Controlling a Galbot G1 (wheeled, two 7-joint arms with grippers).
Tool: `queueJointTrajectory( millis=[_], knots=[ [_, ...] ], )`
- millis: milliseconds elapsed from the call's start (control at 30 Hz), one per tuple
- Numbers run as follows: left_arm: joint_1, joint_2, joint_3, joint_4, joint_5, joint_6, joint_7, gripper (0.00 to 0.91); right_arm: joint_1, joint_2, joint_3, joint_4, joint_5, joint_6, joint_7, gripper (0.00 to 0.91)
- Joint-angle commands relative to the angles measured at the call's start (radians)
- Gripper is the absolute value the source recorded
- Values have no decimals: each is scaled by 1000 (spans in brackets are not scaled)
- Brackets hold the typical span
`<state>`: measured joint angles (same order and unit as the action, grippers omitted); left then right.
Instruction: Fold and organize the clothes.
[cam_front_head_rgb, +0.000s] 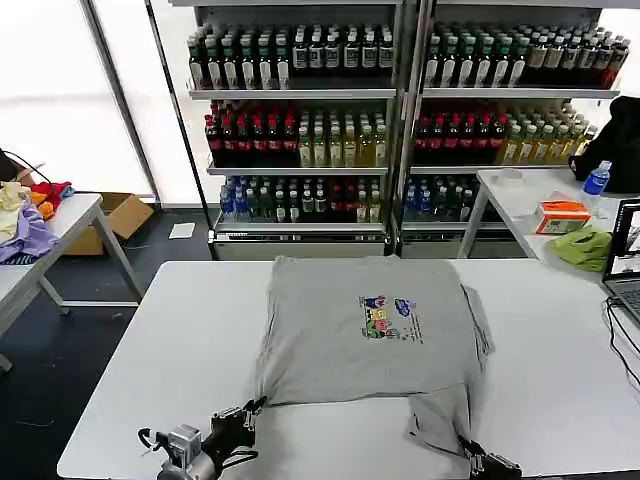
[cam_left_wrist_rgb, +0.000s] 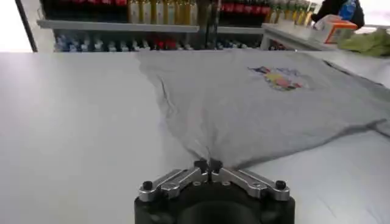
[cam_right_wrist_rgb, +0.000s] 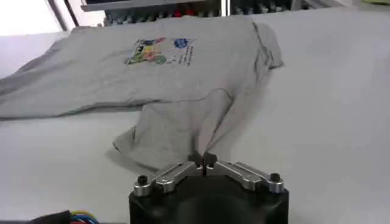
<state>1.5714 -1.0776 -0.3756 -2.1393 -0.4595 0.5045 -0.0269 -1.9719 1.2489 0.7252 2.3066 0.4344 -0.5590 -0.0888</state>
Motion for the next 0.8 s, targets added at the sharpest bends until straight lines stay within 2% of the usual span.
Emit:
queueJointTrajectory(
  millis=[33, 200, 400, 633, 800],
  knots=[
    [181, 2, -141, -156, 22, 37, 4, 30, -117, -11, 3, 109, 19, -12, -6, 0],
    [315, 43, -240, -235, 48, 52, 43, 40, -180, -43, 20, 190, 20, -14, -45, 0],
    [414, 26, -345, -267, 104, 72, 73, 30, -169, -54, 11, 201, 17, -16, -74, 0],
    [439, 2, -368, -275, 83, 72, 85, 30, -149, -52, 27, 206, 37, -7, -64, 0],
    [398, 18, -371, -282, 24, 73, 82, 30, -91, -47, 53, 206, 125, 27, -26, 0]
  ],
)
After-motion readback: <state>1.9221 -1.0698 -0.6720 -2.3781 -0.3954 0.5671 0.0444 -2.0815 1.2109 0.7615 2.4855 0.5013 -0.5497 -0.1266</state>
